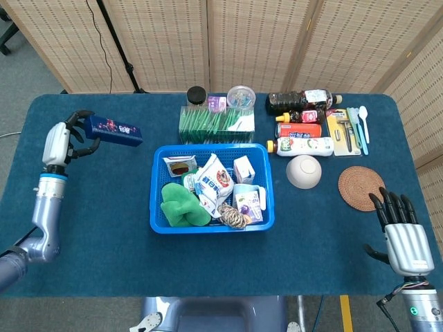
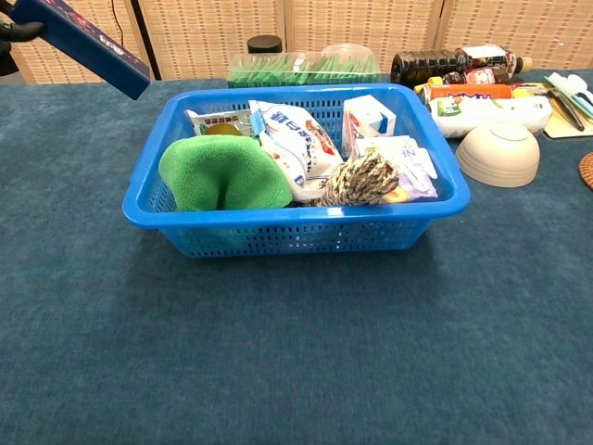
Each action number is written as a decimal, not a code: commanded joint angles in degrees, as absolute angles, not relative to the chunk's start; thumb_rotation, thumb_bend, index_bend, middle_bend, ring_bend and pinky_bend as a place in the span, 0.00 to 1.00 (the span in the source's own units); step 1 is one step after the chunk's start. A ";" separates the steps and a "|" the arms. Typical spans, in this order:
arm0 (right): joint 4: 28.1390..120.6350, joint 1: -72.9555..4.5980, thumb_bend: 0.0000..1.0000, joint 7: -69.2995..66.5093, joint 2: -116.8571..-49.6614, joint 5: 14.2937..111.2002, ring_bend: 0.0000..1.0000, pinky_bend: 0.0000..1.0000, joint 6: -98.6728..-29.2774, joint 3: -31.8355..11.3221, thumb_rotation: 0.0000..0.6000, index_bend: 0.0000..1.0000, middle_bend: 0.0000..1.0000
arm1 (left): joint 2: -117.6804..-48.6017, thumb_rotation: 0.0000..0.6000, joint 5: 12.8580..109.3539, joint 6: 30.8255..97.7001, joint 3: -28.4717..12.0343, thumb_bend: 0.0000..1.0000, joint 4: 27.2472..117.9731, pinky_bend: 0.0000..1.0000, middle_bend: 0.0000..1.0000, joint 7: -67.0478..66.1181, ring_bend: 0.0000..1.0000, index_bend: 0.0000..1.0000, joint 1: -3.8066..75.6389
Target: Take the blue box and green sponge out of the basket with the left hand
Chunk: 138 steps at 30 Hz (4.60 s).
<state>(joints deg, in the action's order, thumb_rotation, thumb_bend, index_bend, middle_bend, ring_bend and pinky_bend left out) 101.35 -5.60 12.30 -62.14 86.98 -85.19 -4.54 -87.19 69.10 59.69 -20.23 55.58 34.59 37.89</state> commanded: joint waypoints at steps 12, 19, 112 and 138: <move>101.31 -5.83 0.00 12.22 -62.10 86.59 0.00 0.00 -84.74 -4.51 1.00 0.00 0.00 | -89.81 1.00 70.87 51.93 -17.07 0.38 51.55 0.03 0.00 37.61 0.00 0.00 40.04; 101.61 -5.63 0.00 11.78 -61.80 86.92 0.00 0.00 -85.27 -4.45 1.00 0.00 0.00 | -83.13 1.00 71.82 52.82 -15.38 0.34 59.64 0.00 0.00 32.17 0.00 0.00 37.70; 102.26 -5.56 0.00 10.16 -60.90 88.27 0.00 0.00 -85.18 -3.66 1.00 0.00 0.00 | -64.59 1.00 71.10 68.16 -16.59 1.00 89.74 0.71 0.71 4.35 0.64 0.77 32.15; 102.51 -6.07 0.00 9.96 -60.81 87.54 0.00 0.00 -83.92 -3.57 1.00 0.00 0.00 | -65.89 0.93 72.35 68.46 -13.24 0.58 86.53 0.00 0.00 9.00 0.00 0.00 28.40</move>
